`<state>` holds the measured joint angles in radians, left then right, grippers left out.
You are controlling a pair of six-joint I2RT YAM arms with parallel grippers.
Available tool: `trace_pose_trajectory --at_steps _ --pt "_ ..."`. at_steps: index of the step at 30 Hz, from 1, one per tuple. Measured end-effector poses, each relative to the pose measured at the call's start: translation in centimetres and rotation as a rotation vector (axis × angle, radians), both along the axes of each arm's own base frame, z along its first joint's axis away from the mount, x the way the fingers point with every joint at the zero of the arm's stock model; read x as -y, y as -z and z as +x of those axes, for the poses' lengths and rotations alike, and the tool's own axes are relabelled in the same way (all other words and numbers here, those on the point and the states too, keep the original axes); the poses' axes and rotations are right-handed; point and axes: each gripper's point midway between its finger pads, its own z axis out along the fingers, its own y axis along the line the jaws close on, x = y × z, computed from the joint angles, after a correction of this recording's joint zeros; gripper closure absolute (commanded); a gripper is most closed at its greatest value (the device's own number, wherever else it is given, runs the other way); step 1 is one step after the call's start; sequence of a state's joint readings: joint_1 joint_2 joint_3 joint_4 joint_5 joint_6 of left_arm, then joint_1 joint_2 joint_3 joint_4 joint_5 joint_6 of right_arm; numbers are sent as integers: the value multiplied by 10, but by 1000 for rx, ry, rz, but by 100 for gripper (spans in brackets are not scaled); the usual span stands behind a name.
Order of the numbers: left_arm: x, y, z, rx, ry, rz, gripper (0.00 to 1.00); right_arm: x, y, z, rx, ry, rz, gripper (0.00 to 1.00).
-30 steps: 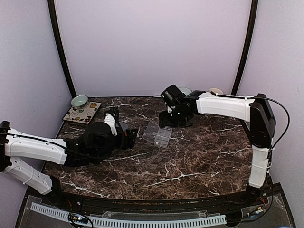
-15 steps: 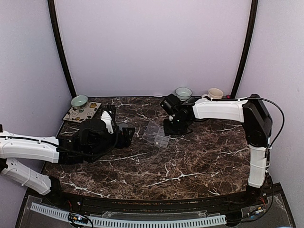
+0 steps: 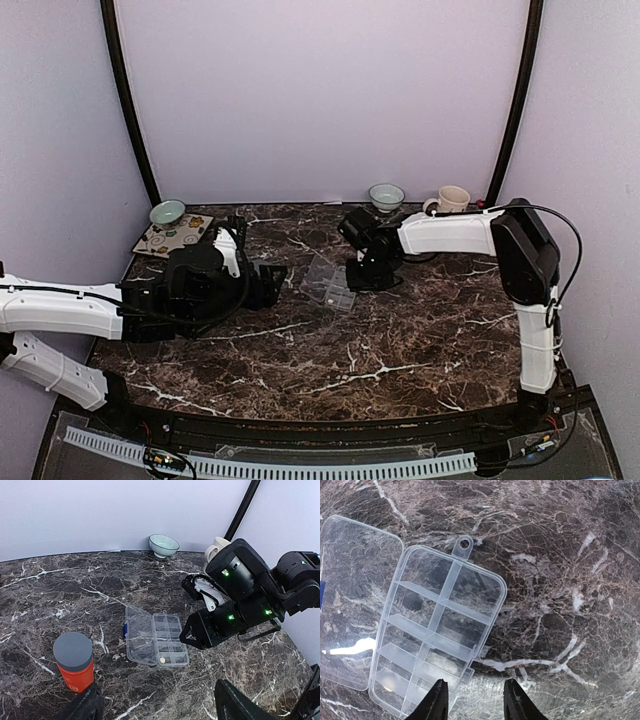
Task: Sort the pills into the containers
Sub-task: Position the pill container at the center of the board.
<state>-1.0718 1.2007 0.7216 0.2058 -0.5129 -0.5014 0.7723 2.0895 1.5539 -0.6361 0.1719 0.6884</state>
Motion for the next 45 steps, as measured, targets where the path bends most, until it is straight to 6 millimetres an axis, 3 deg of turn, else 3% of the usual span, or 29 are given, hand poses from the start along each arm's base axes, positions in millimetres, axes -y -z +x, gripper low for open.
trace_pose_trajectory --at_steps 11,26,33,45 --pt "0 0 0 -4 0 6 21 -1 1 8 -1 7 14 65" --pt "4 0 0 -13 14 8 21 1 10 7 -18 -15 2 76" --pt "32 2 2 -39 83 9 22 5 14 4 -22 -35 -3 77" --pt "81 40 5 -166 175 21 21 38 16 -22 -53 -59 -7 77"
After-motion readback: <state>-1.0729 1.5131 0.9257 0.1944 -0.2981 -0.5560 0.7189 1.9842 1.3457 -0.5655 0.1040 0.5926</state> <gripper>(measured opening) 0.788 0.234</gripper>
